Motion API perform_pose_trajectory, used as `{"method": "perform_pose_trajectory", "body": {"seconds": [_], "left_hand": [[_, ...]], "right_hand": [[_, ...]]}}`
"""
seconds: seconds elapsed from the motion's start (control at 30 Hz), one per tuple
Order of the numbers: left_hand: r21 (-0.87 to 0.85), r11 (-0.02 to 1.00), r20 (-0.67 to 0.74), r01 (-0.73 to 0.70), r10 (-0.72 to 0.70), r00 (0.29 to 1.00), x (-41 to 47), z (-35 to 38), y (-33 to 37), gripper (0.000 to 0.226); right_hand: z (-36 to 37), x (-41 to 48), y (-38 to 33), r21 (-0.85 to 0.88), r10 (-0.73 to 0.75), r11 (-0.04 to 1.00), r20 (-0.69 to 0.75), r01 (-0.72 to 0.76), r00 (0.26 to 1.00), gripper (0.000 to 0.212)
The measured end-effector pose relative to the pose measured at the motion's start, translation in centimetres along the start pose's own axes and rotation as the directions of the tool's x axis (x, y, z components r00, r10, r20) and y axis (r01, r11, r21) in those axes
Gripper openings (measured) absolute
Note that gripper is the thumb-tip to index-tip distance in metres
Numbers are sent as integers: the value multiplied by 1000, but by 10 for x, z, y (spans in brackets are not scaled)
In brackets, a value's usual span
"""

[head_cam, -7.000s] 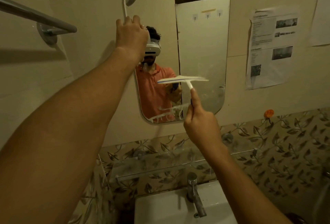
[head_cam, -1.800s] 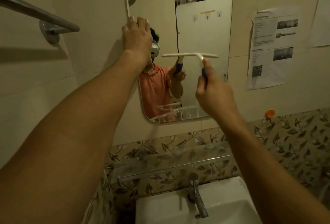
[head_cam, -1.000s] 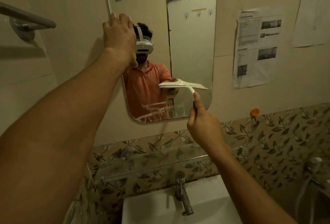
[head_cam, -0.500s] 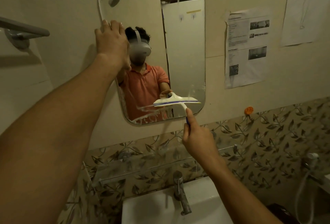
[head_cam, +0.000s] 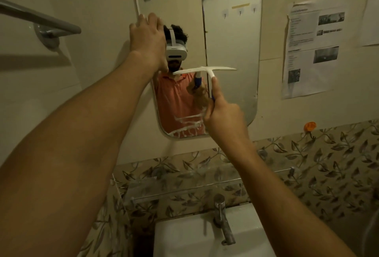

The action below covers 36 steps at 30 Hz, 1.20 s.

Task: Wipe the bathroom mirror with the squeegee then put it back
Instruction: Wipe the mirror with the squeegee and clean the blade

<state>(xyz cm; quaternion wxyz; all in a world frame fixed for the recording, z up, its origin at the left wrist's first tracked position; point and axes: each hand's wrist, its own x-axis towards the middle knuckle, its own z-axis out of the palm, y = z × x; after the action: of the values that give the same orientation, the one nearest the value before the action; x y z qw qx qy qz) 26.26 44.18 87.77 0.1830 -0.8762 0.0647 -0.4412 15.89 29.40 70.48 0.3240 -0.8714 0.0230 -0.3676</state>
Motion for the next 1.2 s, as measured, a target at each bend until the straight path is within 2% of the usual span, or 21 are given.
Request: {"method": "perform_pose_trajectory", "body": {"seconds": [0.27, 0.53, 0.67, 0.77, 0.87, 0.97, 1.07, 1.2], "left_hand": [[26, 1000, -40, -12, 13, 999, -3, 2, -2, 130], [50, 999, -31, -13, 14, 999, -2, 1, 0, 134], [34, 999, -19, -23, 24, 1000, -2, -2, -1, 128], [4, 1000, -19, -25, 25, 1000, -2, -5, -2, 111], [-26, 999, -4, -25, 25, 1000, 1, -9, -4, 94], [-39, 998, 8, -51, 51, 999, 3, -13, -8, 85], [-27, 997, 22, -71, 72, 997, 2, -15, -11, 89], [21, 997, 8, -71, 71, 997, 0, -10, -9, 100]], "right_hand": [[41, -57, 34, -35, 31, 999, -4, -31, 1000, 66], [58, -89, 55, -62, 153, 987, 103, -147, 983, 71], [54, -97, 57, -63, 167, 985, 122, -160, 978, 68], [45, -93, 46, -1, 159, 987, 124, -160, 979, 66], [35, -75, 13, 97, 37, 994, 66, -44, 997, 67], [32, -48, -22, 72, -60, 996, 79, 54, 995, 74], [33, -29, -49, 6, -63, 998, 98, 62, 993, 84], [39, -23, -67, -61, -8, 998, 107, 14, 994, 85]]}}
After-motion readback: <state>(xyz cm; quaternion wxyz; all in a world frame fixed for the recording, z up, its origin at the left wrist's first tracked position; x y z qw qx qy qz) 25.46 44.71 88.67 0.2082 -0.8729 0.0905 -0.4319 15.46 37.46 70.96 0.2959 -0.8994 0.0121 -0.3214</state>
